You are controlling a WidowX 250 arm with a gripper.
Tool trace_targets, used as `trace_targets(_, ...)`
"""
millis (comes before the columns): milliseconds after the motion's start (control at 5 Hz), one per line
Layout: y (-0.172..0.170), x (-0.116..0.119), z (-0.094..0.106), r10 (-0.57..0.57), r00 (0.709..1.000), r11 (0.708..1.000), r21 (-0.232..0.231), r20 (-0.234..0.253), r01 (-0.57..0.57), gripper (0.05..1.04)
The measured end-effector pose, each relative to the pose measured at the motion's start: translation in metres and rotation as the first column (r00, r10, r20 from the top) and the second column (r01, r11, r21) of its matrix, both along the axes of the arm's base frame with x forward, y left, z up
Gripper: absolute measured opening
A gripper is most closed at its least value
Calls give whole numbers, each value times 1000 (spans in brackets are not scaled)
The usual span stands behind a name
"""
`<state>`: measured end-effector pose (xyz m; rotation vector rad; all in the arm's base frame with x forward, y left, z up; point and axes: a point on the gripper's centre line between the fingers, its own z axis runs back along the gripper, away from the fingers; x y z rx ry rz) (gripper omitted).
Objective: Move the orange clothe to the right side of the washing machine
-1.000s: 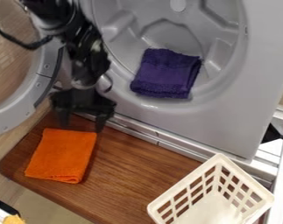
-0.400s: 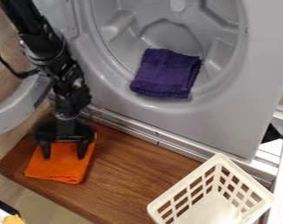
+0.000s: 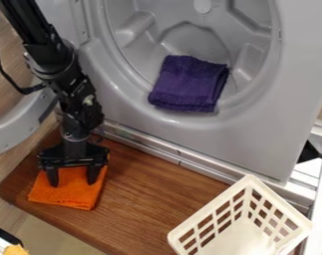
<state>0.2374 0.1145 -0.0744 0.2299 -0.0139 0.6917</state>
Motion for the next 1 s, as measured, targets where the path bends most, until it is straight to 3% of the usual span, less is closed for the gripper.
trace_targets(400,-38,1,-1,-83,996,995,-54,23,84,1001)
trace_targets(1000,-109,13,0,-274,960,951,-131,50,279,1001)
